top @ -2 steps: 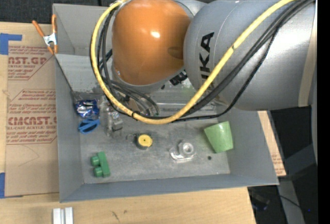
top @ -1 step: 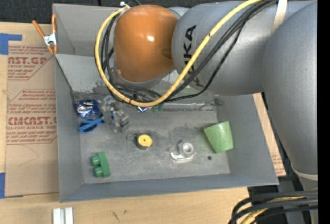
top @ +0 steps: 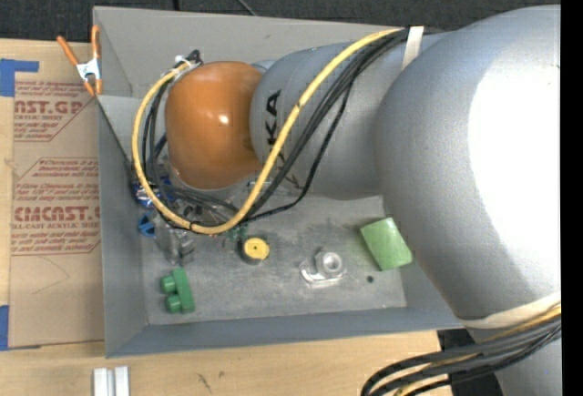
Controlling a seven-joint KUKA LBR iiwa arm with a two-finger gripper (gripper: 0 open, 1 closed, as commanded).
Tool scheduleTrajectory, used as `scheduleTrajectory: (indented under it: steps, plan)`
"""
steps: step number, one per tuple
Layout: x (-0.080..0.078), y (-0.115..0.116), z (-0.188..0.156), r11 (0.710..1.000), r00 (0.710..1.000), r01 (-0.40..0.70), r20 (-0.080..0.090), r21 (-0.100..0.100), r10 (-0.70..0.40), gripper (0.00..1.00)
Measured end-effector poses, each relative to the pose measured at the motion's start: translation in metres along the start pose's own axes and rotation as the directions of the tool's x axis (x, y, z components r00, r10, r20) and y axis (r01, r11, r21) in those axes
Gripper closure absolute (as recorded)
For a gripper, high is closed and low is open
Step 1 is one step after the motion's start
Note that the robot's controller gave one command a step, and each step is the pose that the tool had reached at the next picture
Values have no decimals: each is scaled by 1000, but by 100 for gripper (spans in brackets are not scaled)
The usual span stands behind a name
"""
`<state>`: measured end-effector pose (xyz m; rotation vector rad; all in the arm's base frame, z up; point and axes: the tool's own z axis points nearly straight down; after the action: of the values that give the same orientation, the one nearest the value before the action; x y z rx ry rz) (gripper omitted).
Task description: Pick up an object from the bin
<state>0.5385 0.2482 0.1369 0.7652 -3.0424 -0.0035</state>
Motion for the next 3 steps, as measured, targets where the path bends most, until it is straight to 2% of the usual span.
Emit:
scheduleTrajectory:
  steps: [1,2,3]
  plan:
    - [-1,-2,-4,1000,1000,-1,6,2,1,0]
    - [61,-2,69,905,905,426,2,4,-426,0]
    - [60,-2,68,906,906,423,3,3,-423,100]
